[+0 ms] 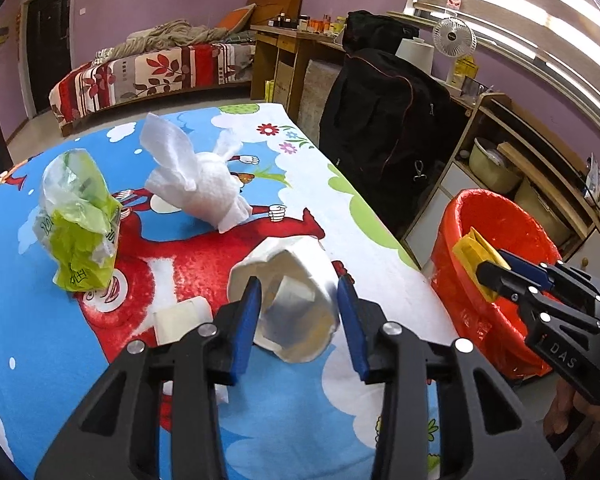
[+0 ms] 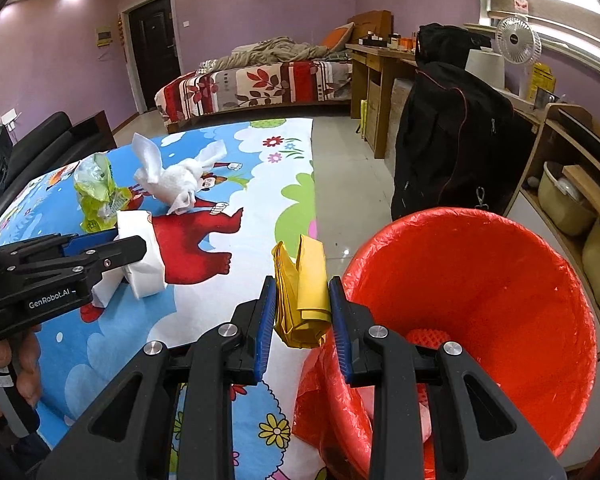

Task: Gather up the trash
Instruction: 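Carry the yellow cloth toward the red bin with the right gripper while the left lifts the crumpled paper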

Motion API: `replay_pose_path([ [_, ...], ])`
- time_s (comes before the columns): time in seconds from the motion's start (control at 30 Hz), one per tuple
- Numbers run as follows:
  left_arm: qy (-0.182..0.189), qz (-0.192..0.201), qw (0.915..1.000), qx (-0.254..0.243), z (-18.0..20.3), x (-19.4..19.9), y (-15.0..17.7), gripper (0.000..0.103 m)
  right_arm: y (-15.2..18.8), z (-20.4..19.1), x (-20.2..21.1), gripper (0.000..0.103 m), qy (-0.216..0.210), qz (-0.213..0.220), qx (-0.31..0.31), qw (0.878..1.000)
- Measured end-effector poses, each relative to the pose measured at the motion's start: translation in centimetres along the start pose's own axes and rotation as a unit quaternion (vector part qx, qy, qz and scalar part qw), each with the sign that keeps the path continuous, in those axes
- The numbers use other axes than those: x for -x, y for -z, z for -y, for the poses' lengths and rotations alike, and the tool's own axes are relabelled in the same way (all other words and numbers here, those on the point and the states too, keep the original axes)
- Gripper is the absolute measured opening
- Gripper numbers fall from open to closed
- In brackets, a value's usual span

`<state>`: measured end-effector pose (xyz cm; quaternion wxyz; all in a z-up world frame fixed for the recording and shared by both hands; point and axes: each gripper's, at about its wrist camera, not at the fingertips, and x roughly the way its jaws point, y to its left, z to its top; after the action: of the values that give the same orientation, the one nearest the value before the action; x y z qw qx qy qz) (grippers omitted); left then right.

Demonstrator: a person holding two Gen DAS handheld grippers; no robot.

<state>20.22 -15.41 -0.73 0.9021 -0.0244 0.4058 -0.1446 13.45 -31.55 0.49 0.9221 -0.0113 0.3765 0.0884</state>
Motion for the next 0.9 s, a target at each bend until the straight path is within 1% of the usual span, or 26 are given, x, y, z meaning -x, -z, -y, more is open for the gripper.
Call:
replay_pose_path([
  [0.07,0.0,-0.003,1.0,0.001,0.1,-0.2,0.1,0.041,0.0,-0.1,0.0,0.027,-0.001,0.0,0.001,1.0],
  [0.17,0.001,-0.012,0.9999,0.002,0.1,-0.6,0.4,0.049,0.1,0.0,0.1,0.027,-0.002,0.002,0.0,1.0],
  [0.2,0.0,-0.014,0.9999,0.002,0.2,-0.8,0.5,0.056,0.1,0.0,0.2,0.027,-0.002,0.003,-0.002,1.0],
  [0.23,-0.001,-0.015,0.9999,0.001,0.3,-0.9,0.6,0.068,0.1,0.2,0.4,0.027,-0.001,0.004,-0.003,1.0],
  [0.27,-0.002,-0.014,0.9999,0.002,0.4,-1.0,0.6,0.072,0.1,0.3,0.5,0.027,0.0,0.005,-0.005,1.0],
  [0.3,-0.003,-0.013,0.9999,0.002,0.4,-1.1,0.7,0.073,0.2,0.6,0.7,0.027,0.002,0.006,-0.007,1.0],
  [0.37,-0.003,-0.019,0.9998,-0.001,0.5,-1.6,0.7,0.073,0.2,1.0,0.9,0.027,0.003,0.008,-0.01,1.0],
  [0.43,-0.007,-0.027,0.9996,-0.001,0.4,-2.4,0.8,0.076,0.3,1.3,1.1,0.027,0.005,0.009,-0.013,1.0],
  [0.53,-0.006,-0.036,0.9993,-0.002,0.5,-3.2,0.9,0.074,0.3,1.7,1.4,0.027,0.007,0.012,-0.018,1.0],
  [0.63,-0.013,-0.034,0.9992,-0.015,0.9,-3.5,0.9,0.073,0.3,1.9,1.5,0.027,0.007,0.013,-0.019,1.0],
  [0.9,-0.005,-0.021,0.9994,-0.026,1.7,-2.7,0.6,0.072,0.6,2.4,1.9,0.027,0.012,0.016,-0.024,1.0],
])
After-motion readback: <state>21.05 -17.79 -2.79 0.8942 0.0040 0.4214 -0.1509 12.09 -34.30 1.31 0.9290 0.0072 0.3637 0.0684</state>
